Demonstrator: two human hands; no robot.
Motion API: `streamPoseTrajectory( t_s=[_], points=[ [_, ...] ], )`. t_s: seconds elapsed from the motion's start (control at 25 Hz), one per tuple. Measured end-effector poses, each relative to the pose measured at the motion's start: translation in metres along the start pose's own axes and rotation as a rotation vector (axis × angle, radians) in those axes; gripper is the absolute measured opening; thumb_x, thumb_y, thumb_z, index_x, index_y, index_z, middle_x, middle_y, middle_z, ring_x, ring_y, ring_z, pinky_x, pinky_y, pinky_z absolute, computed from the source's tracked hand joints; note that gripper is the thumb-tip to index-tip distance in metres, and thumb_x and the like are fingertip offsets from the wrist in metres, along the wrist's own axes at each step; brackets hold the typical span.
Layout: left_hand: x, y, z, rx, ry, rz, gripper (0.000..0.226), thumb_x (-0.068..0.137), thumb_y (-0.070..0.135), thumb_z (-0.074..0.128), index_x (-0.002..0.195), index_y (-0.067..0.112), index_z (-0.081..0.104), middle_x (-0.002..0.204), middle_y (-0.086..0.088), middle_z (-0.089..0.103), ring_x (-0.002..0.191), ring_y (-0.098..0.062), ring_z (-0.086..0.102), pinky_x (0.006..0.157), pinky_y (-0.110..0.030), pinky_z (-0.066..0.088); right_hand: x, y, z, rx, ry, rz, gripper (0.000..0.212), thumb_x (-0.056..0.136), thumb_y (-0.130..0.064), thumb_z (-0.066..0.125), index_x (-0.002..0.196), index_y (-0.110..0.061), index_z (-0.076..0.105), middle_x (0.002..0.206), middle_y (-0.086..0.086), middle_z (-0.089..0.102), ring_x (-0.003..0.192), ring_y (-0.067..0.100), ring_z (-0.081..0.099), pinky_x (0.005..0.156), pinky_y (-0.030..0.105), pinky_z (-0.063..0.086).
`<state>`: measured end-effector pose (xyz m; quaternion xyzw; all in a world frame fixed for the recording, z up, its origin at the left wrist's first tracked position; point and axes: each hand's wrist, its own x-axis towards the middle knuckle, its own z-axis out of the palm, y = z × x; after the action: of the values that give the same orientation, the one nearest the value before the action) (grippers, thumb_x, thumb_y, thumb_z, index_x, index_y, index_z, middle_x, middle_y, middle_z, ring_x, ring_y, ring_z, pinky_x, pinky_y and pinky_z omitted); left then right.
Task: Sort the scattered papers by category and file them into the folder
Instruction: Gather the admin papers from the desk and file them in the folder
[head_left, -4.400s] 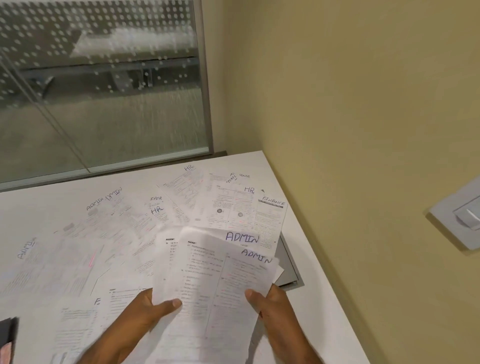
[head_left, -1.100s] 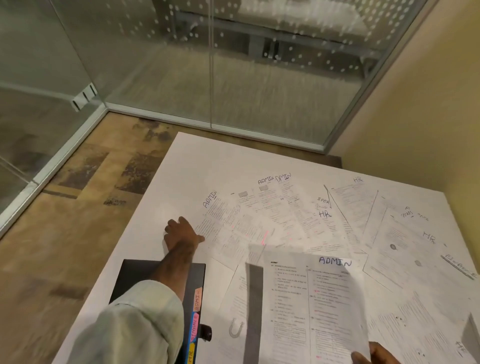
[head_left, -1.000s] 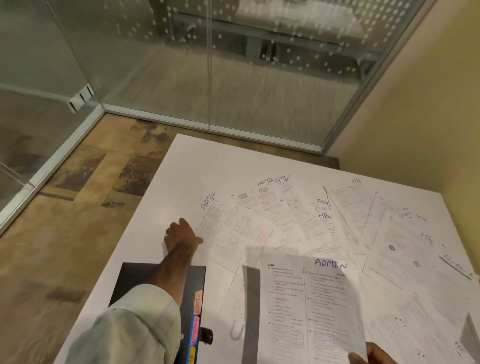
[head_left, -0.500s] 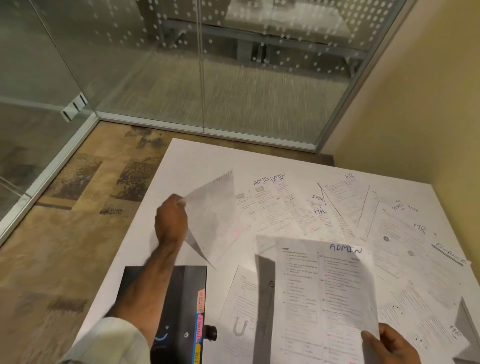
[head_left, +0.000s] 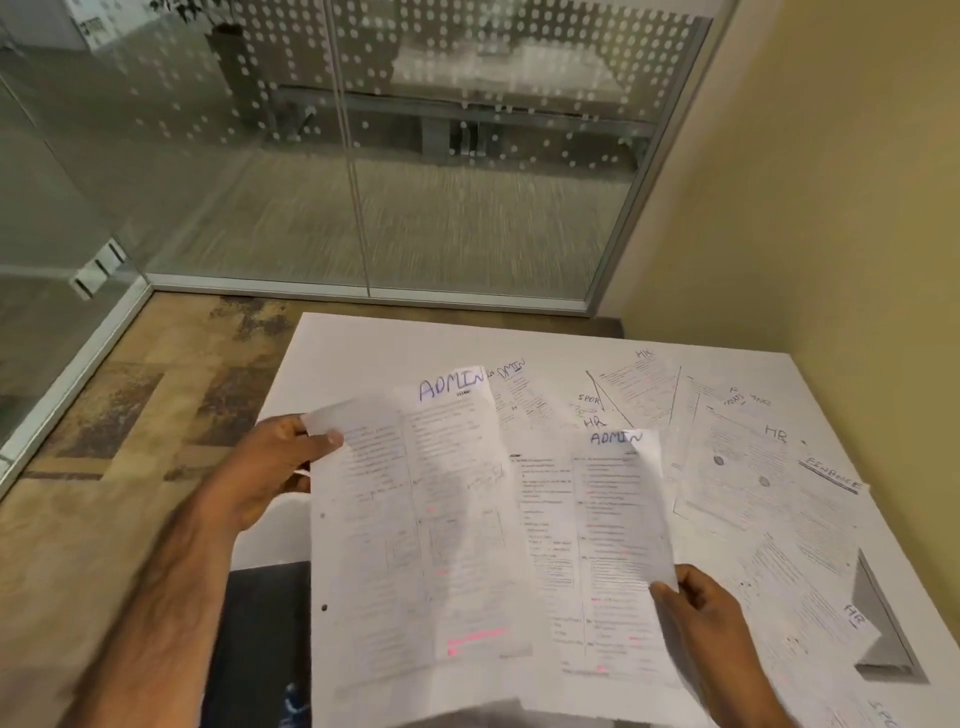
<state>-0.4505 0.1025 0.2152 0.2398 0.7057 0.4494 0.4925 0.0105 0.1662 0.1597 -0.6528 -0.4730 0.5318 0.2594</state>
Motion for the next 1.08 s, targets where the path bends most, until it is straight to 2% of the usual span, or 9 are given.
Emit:
streamPoseTrajectory(
  t_s=[0.12,0.28,0.4,0.44,0.52,0.64,0.8,0.96,1.08],
  points=[
    [-0.015,-0.033,0.052,0.011,-0.091,-0.051,0.018,0.095,0.017,0.068,0.110,0.010,0.072,0.101,-0.009,0.079,0.088,-0.023,0.076,0.064,-0.030,0.061,-0.008,0.008,0.016,0.161,-0.128,0.060,0.023,0.091,0.013,0.059,0.078,-0.001,0.071,0.071,0.017,0.070,0.062,0.023,0.066,0.066,0.032,0.053],
    [-0.022,-0.071,0.095,-0.031,-0.082,-0.088,0.025,0.091,0.021,0.074,0.114,0.010,0.072,0.104,-0.010,0.079,0.094,-0.029,0.076,0.078,-0.039,0.062,-0.021,0.011,0.023,0.360,-0.287,0.112,0.013,0.086,0.018,0.061,0.097,0.024,0.059,0.072,0.024,0.072,0.057,0.024,0.070,0.053,0.026,0.057],
    [-0.032,-0.084,0.114,-0.102,0.005,-0.048,0.022,0.090,0.025,0.075,0.110,0.016,0.073,0.106,-0.008,0.079,0.092,-0.025,0.076,0.085,-0.044,0.061,-0.018,0.022,0.020,0.397,-0.344,0.127,0.075,0.043,-0.018,0.102,0.093,0.022,0.063,0.081,0.029,0.073,0.062,0.029,0.073,0.054,0.031,0.060],
    [-0.039,-0.085,0.119,-0.150,0.026,-0.061,0.023,0.090,0.029,0.075,0.111,0.017,0.072,0.106,-0.009,0.078,0.093,-0.027,0.076,0.088,-0.047,0.060,-0.018,0.025,0.020,0.415,-0.357,0.150,0.091,0.025,-0.027,0.106,0.091,0.020,0.064,0.082,0.030,0.072,0.063,0.030,0.073,0.055,0.032,0.060],
    [-0.054,-0.087,0.126,-0.311,-0.022,-0.166,0.028,0.092,0.036,0.071,0.113,0.017,0.073,0.108,-0.013,0.077,0.100,-0.036,0.073,0.091,-0.052,0.058,-0.017,0.031,0.020,0.454,-0.382,0.156,0.100,0.012,-0.030,0.106,0.090,0.018,0.065,0.085,0.031,0.072,0.066,0.032,0.074,0.057,0.032,0.061],
    [-0.078,-0.093,0.130,-0.439,-0.176,-0.336,0.031,0.096,0.029,0.066,0.121,0.013,0.070,0.115,-0.021,0.074,0.109,-0.043,0.069,0.096,-0.054,0.055,-0.018,0.033,0.019,0.457,-0.405,0.145,0.094,0.019,-0.031,0.106,0.090,0.015,0.067,0.090,0.034,0.071,0.070,0.033,0.073,0.060,0.033,0.061],
    [-0.091,-0.107,0.141,-0.427,-0.194,-0.313,0.043,0.087,0.015,0.073,0.128,0.009,0.065,0.118,-0.020,0.074,0.110,-0.041,0.069,0.104,-0.060,0.049,-0.025,0.025,0.017,0.394,-0.467,0.155,0.092,0.042,-0.041,0.102,0.104,0.014,0.065,0.098,0.031,0.072,0.078,0.033,0.071,0.065,0.034,0.057],
    [-0.091,-0.095,0.146,-0.413,-0.179,-0.211,0.045,0.084,0.019,0.075,0.127,0.011,0.066,0.117,-0.014,0.075,0.109,-0.036,0.071,0.103,-0.058,0.050,-0.021,0.018,0.014,0.424,-0.439,0.201,0.050,0.088,-0.038,0.070,0.122,-0.002,0.068,0.121,0.019,0.073,0.113,0.038,0.069,0.105,0.050,0.049],
    [-0.094,-0.087,0.154,-0.394,-0.212,-0.181,0.052,0.081,0.029,0.085,0.127,0.012,0.066,0.118,-0.011,0.075,0.109,-0.033,0.072,0.103,-0.055,0.051,-0.029,0.004,0.018,0.315,-0.511,0.181,0.036,0.100,-0.024,0.057,0.132,-0.009,0.064,0.126,0.012,0.072,0.120,0.029,0.068,0.111,0.050,0.045]
  ],
)
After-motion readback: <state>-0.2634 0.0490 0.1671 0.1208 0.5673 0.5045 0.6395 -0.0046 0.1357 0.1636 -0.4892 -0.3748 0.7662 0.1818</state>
